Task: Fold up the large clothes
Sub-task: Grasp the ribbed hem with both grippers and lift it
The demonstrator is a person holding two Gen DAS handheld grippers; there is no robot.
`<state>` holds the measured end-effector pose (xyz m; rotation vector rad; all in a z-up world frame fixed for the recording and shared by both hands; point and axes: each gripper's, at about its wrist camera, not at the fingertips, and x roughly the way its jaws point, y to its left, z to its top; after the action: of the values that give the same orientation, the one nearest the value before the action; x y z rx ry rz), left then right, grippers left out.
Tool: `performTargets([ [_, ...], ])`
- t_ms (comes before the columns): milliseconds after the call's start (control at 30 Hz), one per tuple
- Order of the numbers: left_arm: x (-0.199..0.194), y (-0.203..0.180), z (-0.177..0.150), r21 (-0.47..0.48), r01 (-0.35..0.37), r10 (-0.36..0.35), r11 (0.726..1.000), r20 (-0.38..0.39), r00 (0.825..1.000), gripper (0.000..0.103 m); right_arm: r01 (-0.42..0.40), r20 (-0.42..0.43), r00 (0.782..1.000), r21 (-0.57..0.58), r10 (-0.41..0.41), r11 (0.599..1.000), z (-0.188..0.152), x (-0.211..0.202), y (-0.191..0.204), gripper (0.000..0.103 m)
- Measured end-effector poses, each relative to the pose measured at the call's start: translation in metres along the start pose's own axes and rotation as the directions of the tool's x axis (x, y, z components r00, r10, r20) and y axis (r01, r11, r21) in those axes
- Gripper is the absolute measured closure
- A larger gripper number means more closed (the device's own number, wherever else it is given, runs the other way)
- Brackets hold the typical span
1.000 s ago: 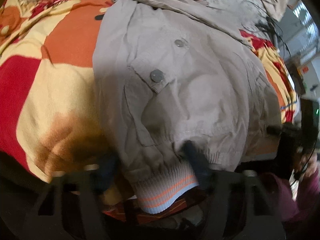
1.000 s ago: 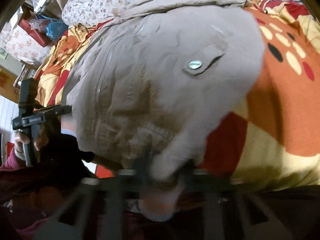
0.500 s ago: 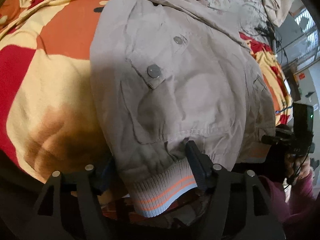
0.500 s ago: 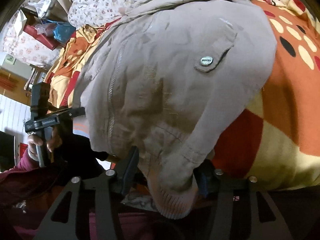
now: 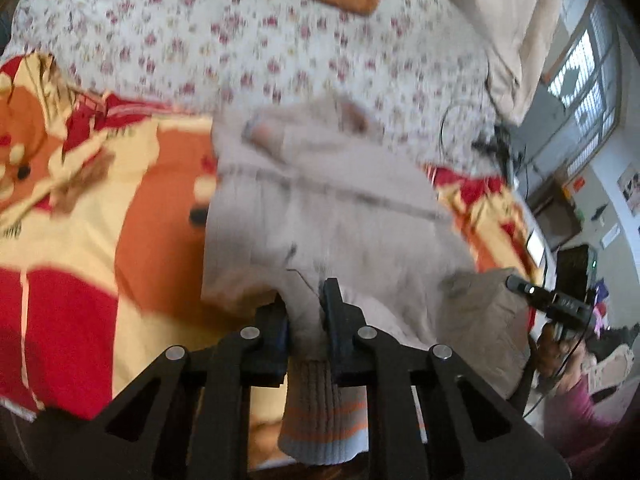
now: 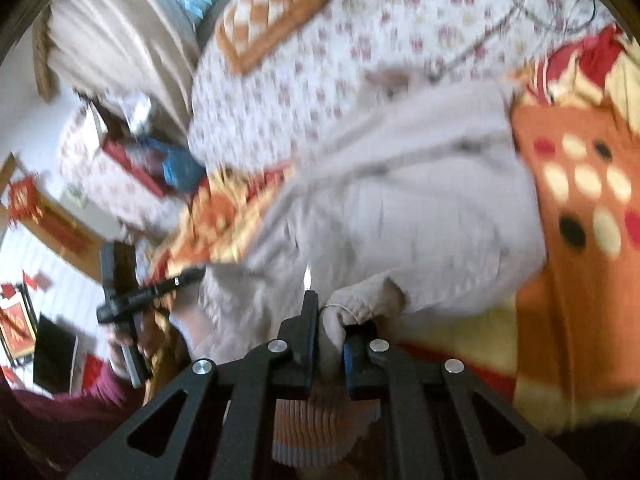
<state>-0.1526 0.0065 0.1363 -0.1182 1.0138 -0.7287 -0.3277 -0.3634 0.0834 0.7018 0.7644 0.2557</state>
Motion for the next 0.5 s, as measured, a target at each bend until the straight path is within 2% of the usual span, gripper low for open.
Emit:
performTargets([
  [100,0.006,-0.006,0.028,0.018,-0.011,0.01,1.0,0.061,0.998,0.091,-0.009,0.065,0.998,0.002,0.009,1.0,0.027,0.006,0.001,0.096],
  [267,0.026,0.003,0.077,-0.035,-0.004,0.008,0.999,0.121,0.993,0.092,-0.016,0.158,0.987,0.02,0.013,1.0,0.078,0.014,-0.007,0.097],
  [367,0.052,0.006,0.109,-0.051,-0.07,0.077,0.996,0.146,0.986,0.092,-0.006,0.213,0.977,0.053,-0.005,0.999,0.114,0.021,-0.023,0.097],
  [500,0.094,0.016,0.148,-0.09,-0.132,0.144,0.987,0.15,0.978,0.092,0.072,0.237,0.967,0.113,-0.097,0.991,0.161,0.043,-0.056,0.098],
])
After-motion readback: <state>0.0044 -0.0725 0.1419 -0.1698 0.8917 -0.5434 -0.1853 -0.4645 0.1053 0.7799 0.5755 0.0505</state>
